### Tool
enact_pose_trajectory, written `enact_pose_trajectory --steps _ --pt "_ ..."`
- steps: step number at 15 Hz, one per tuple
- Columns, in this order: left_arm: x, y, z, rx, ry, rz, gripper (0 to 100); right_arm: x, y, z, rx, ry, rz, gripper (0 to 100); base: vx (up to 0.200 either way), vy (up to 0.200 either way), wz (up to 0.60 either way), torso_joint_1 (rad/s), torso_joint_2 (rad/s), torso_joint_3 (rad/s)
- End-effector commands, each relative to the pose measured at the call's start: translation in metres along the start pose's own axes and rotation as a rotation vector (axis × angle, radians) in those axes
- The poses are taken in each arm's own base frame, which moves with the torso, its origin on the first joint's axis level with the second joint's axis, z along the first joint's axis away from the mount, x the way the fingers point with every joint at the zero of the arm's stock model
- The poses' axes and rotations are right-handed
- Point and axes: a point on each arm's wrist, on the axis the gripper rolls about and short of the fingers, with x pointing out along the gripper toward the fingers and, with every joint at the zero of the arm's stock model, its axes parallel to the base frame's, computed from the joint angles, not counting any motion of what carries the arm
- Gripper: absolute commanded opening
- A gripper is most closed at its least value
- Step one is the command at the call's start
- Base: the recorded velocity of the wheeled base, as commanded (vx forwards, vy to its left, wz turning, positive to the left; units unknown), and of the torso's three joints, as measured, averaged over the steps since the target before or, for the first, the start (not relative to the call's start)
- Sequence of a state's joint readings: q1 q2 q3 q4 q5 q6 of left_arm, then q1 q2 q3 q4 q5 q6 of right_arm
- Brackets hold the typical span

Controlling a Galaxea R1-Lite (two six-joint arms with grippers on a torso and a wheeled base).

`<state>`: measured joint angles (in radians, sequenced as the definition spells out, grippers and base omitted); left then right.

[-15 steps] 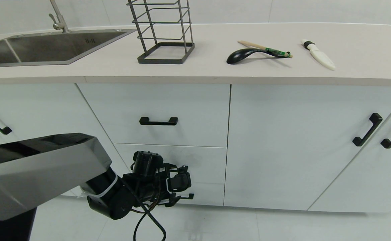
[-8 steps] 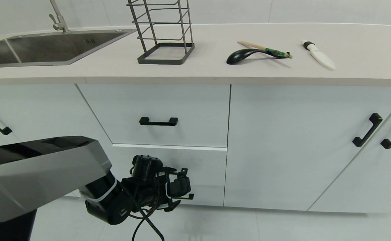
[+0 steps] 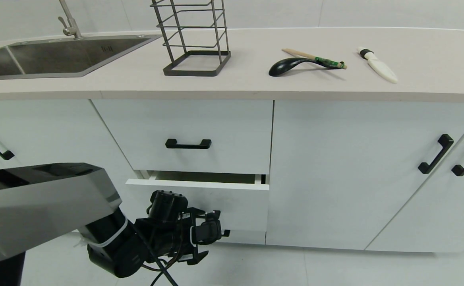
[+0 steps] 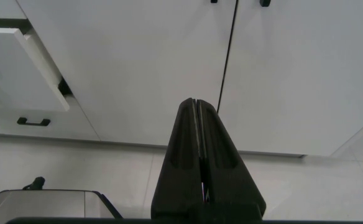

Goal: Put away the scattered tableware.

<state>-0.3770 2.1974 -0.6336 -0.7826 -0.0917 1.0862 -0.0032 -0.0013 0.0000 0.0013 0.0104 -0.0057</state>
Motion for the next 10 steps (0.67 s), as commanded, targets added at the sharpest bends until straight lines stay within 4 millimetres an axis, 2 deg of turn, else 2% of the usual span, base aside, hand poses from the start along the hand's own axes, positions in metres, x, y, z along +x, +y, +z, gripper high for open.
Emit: enact_pose_trajectory --steps 1,7,8,10 --pt "-0.024 0.007 0.006 0.006 -0.029 0.054 100 0.0 0.0 0.0 0.0 0.002 0.0 0 0.0 0.0 0.0 0.0 0.0 0.0" --pt "-0.102 0.005 0.023 0.034 -0.114 0.164 100 0.0 0.0 0.0 0.0 0.002 0.0 0 0.0 0.0 0.0 0.0 0.0 0.0" --pt "-0.112 0.002 0.025 0.041 -0.13 0.173 100 0.0 0.0 0.0 0.0 0.002 0.0 0 0.0 0.0 0.0 0.0 0.0 0.0" --pt "-0.116 0.0 0.03 0.053 -0.148 0.177 100 0.0 0.0 0.0 0.0 0.002 0.0 0 0.0 0.0 0.0 0.0 0.0 0.0"
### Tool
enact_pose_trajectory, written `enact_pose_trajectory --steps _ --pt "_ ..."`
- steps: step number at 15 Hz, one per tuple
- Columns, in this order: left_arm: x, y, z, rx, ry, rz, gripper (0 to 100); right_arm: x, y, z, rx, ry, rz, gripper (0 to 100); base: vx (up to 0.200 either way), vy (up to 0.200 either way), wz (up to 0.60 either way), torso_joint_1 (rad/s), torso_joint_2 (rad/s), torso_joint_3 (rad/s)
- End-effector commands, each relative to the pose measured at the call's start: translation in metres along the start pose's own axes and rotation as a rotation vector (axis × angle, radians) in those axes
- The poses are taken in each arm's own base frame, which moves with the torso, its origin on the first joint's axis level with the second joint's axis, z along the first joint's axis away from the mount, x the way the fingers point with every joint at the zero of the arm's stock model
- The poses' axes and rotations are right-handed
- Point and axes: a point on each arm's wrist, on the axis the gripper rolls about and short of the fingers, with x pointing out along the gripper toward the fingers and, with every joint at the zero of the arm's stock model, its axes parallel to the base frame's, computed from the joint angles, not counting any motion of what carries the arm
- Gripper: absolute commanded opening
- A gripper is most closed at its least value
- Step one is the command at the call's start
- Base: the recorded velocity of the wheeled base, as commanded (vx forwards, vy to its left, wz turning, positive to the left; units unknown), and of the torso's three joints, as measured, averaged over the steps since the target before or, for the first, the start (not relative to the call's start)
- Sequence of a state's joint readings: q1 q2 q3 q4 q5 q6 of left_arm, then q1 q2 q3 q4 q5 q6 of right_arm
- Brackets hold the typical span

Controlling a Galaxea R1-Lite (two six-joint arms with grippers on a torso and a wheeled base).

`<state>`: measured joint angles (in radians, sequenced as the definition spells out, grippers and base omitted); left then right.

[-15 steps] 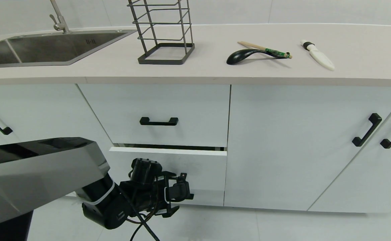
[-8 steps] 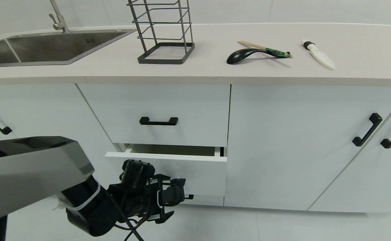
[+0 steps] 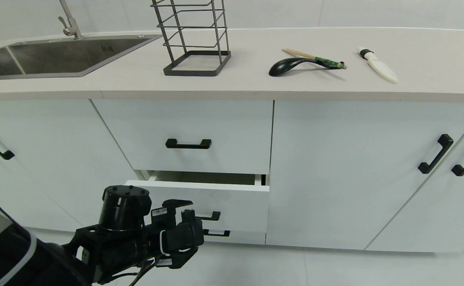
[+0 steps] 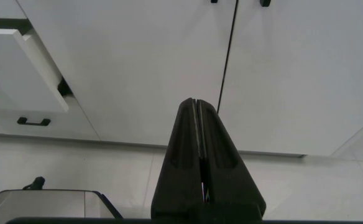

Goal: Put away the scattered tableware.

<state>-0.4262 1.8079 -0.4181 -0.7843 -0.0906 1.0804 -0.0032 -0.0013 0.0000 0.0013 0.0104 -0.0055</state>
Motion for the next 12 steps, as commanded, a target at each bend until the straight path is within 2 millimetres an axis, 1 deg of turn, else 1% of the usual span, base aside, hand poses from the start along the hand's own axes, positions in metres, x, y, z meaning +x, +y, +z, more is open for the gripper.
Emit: enact_pose_trajectory --steps 1,3,5,6,7,8,10,12 --pt "-0.014 0.006 0.011 0.017 -0.048 0.047 100 0.0 0.0 0.0 -0.001 0.002 0.0 0 0.0 0.0 0.0 0.0 0.0 0.0" --pt "-0.002 0.02 0.022 0.028 -0.106 0.065 100 0.0 0.0 0.0 -0.001 0.002 0.0 0 0.0 0.0 0.0 0.0 0.0 0.0" --pt "0.016 0.035 0.026 0.026 -0.121 0.077 100 0.0 0.0 0.0 -0.001 0.002 0.0 0 0.0 0.0 0.0 0.0 0.0 0.0" --pt "0.025 0.037 0.027 0.026 -0.119 0.071 100 0.0 0.0 0.0 -0.001 0.002 0.0 0 0.0 0.0 0.0 0.0 0.0 0.0" --pt "0.029 0.038 0.027 0.025 -0.118 0.068 100 0.0 0.0 0.0 -0.001 0.002 0.0 0 0.0 0.0 0.0 0.0 0.0 0.0" --pt "0.043 0.037 0.025 0.023 -0.11 0.05 100 0.0 0.0 0.0 -0.001 0.002 0.0 0 0.0 0.0 0.0 0.0 0.0 0.0" --pt "0.052 0.035 0.023 0.001 -0.102 0.034 100 0.0 0.0 0.0 -0.001 0.002 0.0 0 0.0 0.0 0.0 0.0 0.0 0.0" --pt "0.056 0.033 0.022 -0.041 -0.098 0.024 100 0.0 0.0 0.0 -0.001 0.002 0.0 0 0.0 0.0 0.0 0.0 0.0 0.0"
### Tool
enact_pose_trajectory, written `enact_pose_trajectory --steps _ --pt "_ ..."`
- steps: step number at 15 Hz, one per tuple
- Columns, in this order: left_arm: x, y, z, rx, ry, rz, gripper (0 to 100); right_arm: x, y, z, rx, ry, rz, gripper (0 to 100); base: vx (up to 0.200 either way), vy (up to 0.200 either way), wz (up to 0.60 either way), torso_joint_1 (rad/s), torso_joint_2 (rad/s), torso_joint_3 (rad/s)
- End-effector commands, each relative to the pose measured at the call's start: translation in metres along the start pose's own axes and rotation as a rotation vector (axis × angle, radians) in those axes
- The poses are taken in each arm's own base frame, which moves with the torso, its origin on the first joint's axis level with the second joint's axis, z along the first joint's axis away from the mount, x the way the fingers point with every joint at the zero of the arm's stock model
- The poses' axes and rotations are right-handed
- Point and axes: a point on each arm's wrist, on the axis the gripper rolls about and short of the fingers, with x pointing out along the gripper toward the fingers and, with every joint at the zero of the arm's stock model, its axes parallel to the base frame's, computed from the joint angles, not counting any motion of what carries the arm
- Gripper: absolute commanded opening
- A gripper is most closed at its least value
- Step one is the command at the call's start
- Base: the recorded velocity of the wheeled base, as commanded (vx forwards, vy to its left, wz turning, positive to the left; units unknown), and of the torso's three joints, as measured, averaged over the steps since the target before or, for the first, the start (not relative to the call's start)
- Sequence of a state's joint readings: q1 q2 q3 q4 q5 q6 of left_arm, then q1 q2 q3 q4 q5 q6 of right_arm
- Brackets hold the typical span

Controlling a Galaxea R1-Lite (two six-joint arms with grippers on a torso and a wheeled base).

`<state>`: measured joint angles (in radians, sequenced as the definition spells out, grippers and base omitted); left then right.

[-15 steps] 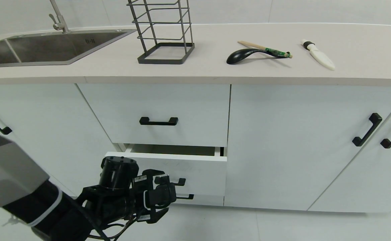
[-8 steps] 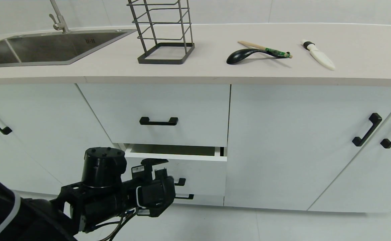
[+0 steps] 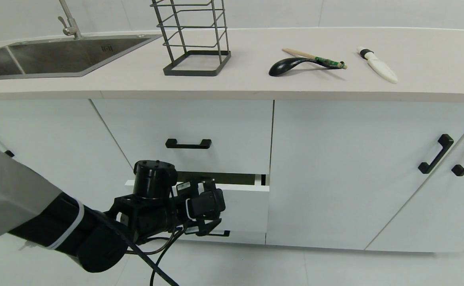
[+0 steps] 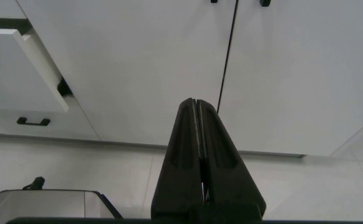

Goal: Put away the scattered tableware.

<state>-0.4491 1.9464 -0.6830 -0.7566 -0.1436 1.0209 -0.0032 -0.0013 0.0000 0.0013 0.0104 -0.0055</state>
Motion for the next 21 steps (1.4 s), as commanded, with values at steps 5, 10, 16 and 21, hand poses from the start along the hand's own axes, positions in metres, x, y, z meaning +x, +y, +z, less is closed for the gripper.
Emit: enact_pose_trajectory --steps 5,10,16,21 --pt "0.011 -0.006 -0.006 -0.023 0.018 -0.027 100 0.0 0.0 0.0 -0.001 0.0 0.0 0 0.0 0.0 0.0 0.0 0.0 0.0" --pt "-0.005 -0.01 -0.005 -0.023 0.011 -0.039 100 0.0 0.0 0.0 -0.001 0.002 0.0 0 0.0 0.0 0.0 0.0 0.0 0.0" --pt "-0.073 -0.049 0.008 0.019 -0.026 -0.107 100 0.0 0.0 0.0 -0.001 0.002 0.0 0 0.0 0.0 0.0 0.0 0.0 0.0" --pt "-0.073 -0.052 0.006 0.016 -0.023 -0.122 100 0.0 0.0 0.0 -0.001 0.002 0.0 0 0.0 0.0 0.0 0.0 0.0 0.0"
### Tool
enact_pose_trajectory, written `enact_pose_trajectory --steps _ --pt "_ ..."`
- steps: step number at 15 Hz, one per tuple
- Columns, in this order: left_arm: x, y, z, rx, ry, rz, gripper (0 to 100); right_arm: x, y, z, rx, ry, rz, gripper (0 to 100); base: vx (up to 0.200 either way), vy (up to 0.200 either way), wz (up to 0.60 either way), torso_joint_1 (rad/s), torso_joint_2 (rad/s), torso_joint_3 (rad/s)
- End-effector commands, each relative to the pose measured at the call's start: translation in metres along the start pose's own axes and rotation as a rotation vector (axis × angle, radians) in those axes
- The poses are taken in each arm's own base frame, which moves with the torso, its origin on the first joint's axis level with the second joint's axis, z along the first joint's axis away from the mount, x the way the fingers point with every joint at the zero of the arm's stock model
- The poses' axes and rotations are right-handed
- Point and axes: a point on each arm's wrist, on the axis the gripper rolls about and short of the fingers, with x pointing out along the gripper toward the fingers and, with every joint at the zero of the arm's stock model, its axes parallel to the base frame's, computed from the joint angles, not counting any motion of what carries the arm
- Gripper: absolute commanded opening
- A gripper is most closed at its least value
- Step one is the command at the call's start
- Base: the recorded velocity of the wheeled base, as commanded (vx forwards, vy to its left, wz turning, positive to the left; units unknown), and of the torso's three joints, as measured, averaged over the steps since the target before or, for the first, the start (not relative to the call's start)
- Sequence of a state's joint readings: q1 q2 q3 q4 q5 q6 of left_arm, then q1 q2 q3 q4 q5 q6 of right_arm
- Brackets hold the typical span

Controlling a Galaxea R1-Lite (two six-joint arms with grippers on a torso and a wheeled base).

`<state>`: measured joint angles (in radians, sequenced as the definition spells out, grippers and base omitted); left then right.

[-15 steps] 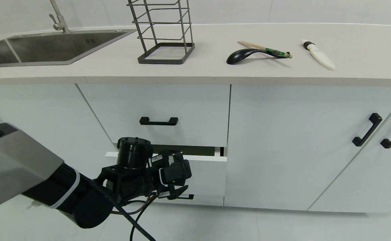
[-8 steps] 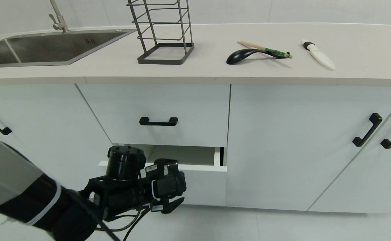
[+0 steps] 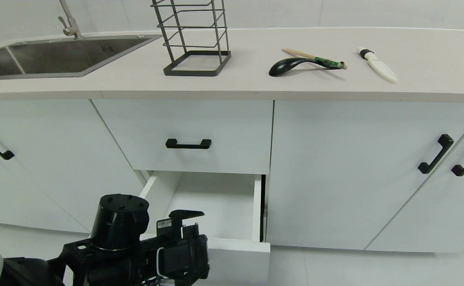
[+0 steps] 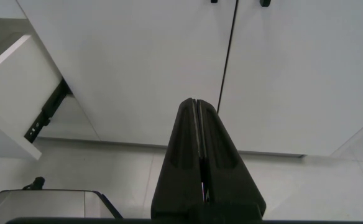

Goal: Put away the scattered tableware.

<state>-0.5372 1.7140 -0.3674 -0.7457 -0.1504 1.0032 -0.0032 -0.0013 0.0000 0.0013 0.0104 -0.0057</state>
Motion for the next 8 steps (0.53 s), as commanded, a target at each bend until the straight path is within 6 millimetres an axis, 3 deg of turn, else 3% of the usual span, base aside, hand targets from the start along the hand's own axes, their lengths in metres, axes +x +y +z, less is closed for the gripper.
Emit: enact_pose_trajectory --steps 1,5,8 --pt "-0.003 -0.003 -0.001 0.0 -0.002 -0.004 100 0.0 0.0 0.0 0.0 0.0 0.0 0 0.0 0.0 0.0 0.0 0.0 0.0" --pt "-0.02 -0.016 -0.006 -0.002 -0.002 -0.024 100 0.0 0.0 0.0 0.0 0.0 0.0 0 0.0 0.0 0.0 0.0 0.0 0.0" --pt "-0.047 -0.022 0.009 0.045 -0.095 0.003 100 0.0 0.0 0.0 0.0 0.002 0.0 0 0.0 0.0 0.0 0.0 0.0 0.0"
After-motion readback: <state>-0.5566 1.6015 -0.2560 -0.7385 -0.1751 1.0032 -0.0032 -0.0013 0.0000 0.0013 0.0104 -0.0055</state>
